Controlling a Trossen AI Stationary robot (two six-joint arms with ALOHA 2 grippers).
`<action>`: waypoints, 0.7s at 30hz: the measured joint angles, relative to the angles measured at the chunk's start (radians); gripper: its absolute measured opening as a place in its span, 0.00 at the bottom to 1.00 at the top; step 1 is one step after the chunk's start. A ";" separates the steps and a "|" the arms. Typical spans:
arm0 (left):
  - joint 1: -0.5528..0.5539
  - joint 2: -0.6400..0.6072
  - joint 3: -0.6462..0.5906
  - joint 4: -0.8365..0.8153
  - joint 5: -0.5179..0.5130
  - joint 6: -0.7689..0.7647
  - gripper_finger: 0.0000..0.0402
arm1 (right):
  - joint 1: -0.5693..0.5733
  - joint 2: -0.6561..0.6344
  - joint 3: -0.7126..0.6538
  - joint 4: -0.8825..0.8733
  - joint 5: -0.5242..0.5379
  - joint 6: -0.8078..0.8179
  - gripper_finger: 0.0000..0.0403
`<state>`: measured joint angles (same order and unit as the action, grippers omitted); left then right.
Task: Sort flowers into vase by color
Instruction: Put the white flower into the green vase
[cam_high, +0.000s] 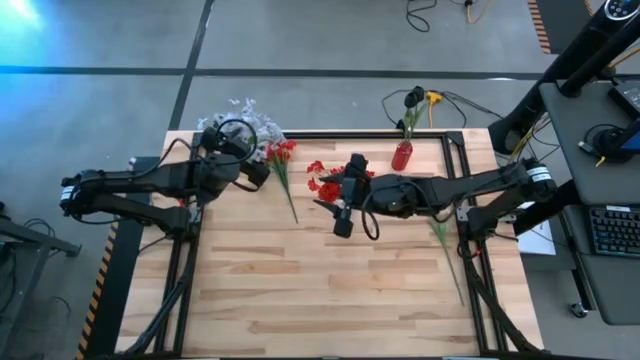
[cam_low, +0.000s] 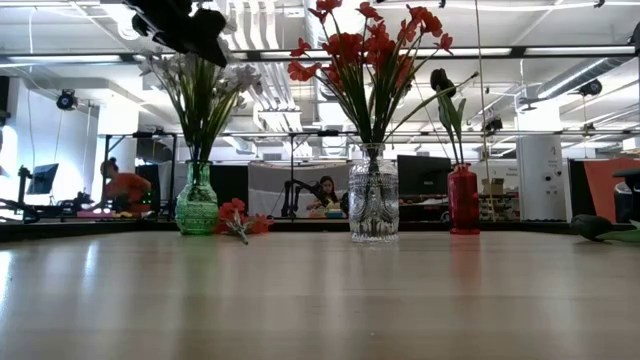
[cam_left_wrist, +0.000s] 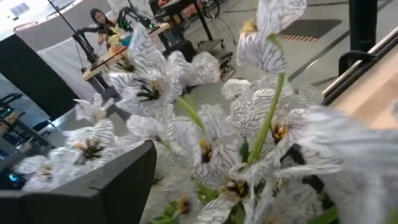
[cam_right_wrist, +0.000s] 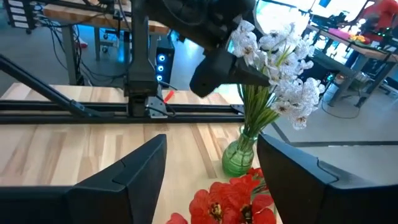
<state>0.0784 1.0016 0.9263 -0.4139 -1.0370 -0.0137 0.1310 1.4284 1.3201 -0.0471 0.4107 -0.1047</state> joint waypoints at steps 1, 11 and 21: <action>0.000 0.000 0.014 -0.027 0.000 -0.008 0.80 | 0.000 0.000 0.000 -0.001 0.000 0.000 0.61; -0.002 0.007 0.146 -0.165 0.046 -0.033 0.80 | 0.002 0.000 0.000 -0.004 0.000 0.000 0.65; -0.021 0.026 0.267 -0.290 0.055 -0.034 0.80 | 0.002 -0.002 0.000 -0.028 0.000 0.000 0.66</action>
<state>0.0577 1.0281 1.1932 -0.7035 -0.9821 -0.0475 0.1326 1.4269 1.3201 -0.0746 0.4110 -0.1043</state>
